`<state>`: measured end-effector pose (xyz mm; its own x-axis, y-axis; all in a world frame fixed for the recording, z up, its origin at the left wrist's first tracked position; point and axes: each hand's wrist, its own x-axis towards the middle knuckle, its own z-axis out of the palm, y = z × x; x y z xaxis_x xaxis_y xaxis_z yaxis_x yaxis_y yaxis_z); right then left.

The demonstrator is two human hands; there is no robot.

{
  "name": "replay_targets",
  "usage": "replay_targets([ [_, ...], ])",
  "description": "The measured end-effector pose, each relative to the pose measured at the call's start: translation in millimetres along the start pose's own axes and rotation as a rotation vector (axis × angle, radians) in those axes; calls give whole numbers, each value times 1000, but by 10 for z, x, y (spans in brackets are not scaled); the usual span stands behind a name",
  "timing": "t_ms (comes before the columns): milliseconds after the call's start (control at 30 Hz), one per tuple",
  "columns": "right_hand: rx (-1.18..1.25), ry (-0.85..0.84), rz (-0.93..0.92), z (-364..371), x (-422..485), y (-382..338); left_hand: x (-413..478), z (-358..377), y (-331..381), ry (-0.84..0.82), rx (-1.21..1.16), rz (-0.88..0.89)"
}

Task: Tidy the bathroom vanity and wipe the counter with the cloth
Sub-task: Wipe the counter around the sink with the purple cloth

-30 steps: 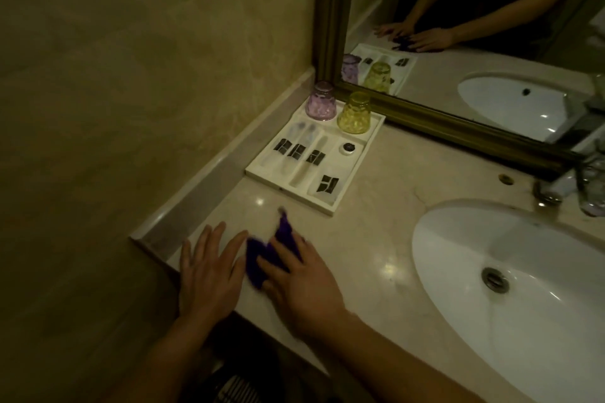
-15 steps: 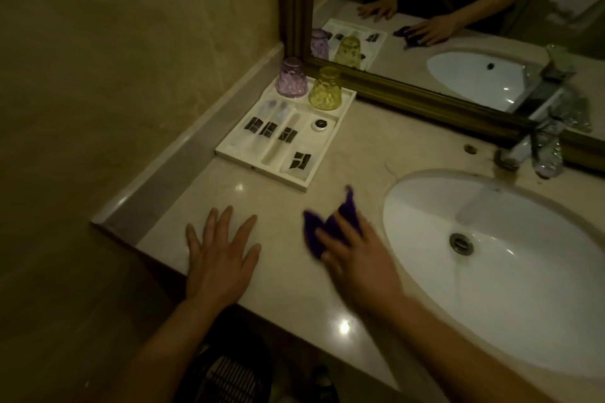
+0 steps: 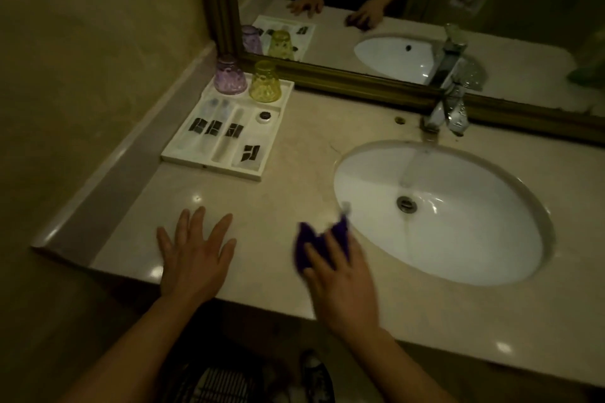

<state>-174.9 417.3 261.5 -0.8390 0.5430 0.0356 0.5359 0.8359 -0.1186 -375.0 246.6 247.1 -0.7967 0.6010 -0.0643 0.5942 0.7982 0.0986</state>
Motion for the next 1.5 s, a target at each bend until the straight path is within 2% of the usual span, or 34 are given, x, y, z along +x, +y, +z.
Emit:
replay_targets([
  [67, 0, -40, -99, 34, -92, 23, -29, -39, 95, 12, -37, 96],
  [133, -15, -35, -50, -9, -313, 379, -66, -55, 217, 37, -81, 180],
  [267, -12, 1, 377, -172, -764, 1331, -81, -14, 362, 11, -101, 238],
  [367, -28, 15, 573, -251, -871, 1864, -85, 59, 354, -11, -106, 255],
  [533, -48, 127, 827, -197, -957, 1995, -69, 60, 368, -33, -93, 238],
  [567, -58, 151, 817, -176, -954, 1890, -72, 54, 383, -34, -95, 232],
  [633, -89, 196, 670, -115, -948, 1577, -77, 34, 398, -35, -98, 227],
  [733, -63, 181, 509, -85, -834, 968, -76, 9, 420, -34, -94, 224],
  [867, -40, 62, 241, -27, -555, 230, -101, -21, 432, -27, -105, 220],
  [967, -22, -56, 134, 74, -313, -143, -101, -39, 440, -19, -127, 212],
  [1100, 66, -59, -81, 167, 66, -479, -99, -13, 386, 34, -197, 183],
  [1233, 71, -38, -304, 189, 528, -331, -71, 23, 320, 29, -212, 129],
  [1333, 49, 12, -249, 95, 1064, -11, -69, 28, 357, 33, -183, 123],
  [1433, 85, -55, -86, 16, 1485, 119, -58, 6, 376, 41, -173, 125],
  [1500, 95, -72, -70, 31, 1485, 113, -61, -6, 371, 49, -167, 123],
])
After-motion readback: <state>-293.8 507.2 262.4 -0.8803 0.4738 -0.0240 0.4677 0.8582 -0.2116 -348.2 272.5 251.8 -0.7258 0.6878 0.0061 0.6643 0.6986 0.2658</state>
